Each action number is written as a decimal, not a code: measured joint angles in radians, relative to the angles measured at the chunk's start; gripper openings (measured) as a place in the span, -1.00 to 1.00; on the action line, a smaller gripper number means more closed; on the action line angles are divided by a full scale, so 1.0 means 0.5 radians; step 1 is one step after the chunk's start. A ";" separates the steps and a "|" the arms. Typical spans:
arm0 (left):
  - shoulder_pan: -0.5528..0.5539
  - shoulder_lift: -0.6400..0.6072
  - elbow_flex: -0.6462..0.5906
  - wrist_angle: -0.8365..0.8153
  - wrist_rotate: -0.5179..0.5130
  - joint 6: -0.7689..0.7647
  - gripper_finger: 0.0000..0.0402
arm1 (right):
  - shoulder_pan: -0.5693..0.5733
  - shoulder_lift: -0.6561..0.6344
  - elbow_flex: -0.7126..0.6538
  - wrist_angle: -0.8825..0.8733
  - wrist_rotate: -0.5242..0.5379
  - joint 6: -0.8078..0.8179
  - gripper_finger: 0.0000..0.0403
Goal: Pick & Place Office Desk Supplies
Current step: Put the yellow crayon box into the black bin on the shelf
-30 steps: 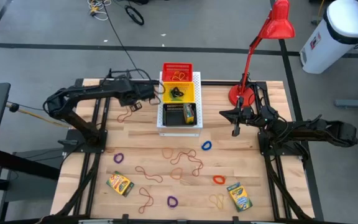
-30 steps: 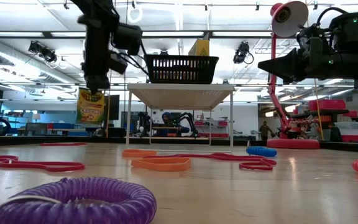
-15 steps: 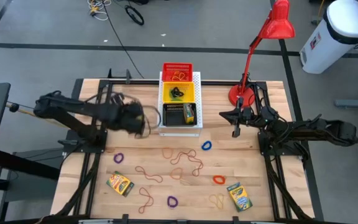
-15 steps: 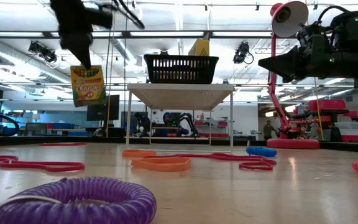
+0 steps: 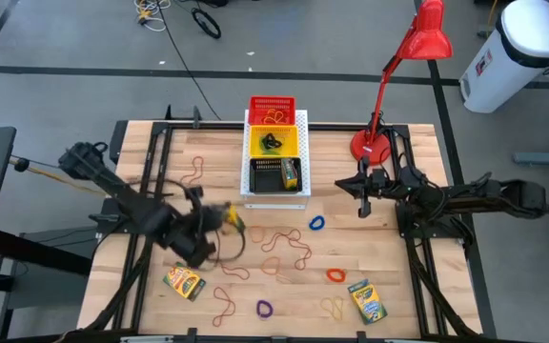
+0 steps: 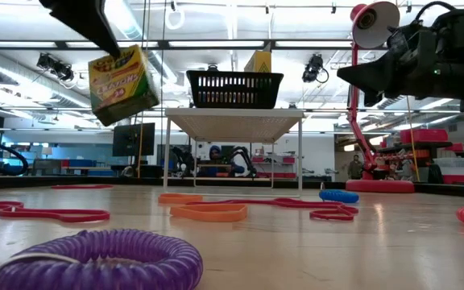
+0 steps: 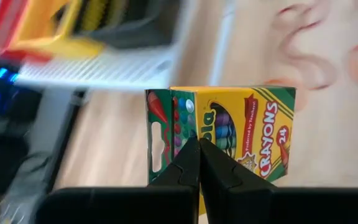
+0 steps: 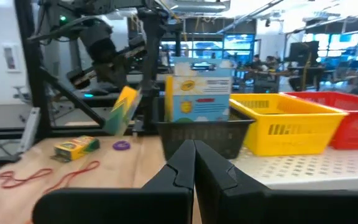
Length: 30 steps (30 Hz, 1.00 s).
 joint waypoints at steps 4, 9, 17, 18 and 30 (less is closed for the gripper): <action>-0.062 0.167 0.000 0.355 -0.014 0.264 -0.99 | 0.104 0.000 0.000 -0.001 0.048 0.031 -0.97; -0.014 0.405 0.000 0.843 -0.112 0.798 -0.99 | 0.270 0.000 0.000 -0.010 0.164 0.049 -0.97; 0.134 0.720 0.000 1.714 -0.139 1.803 -0.99 | 0.565 0.000 0.000 -0.135 0.435 0.083 -0.97; 0.149 0.758 0.001 1.795 -0.120 1.907 -0.99 | 0.604 0.000 0.000 -0.155 0.475 0.086 -0.97; 0.182 1.110 0.002 2.396 -0.169 2.663 -0.99 | 0.998 0.000 0.000 -0.208 0.817 0.091 -0.97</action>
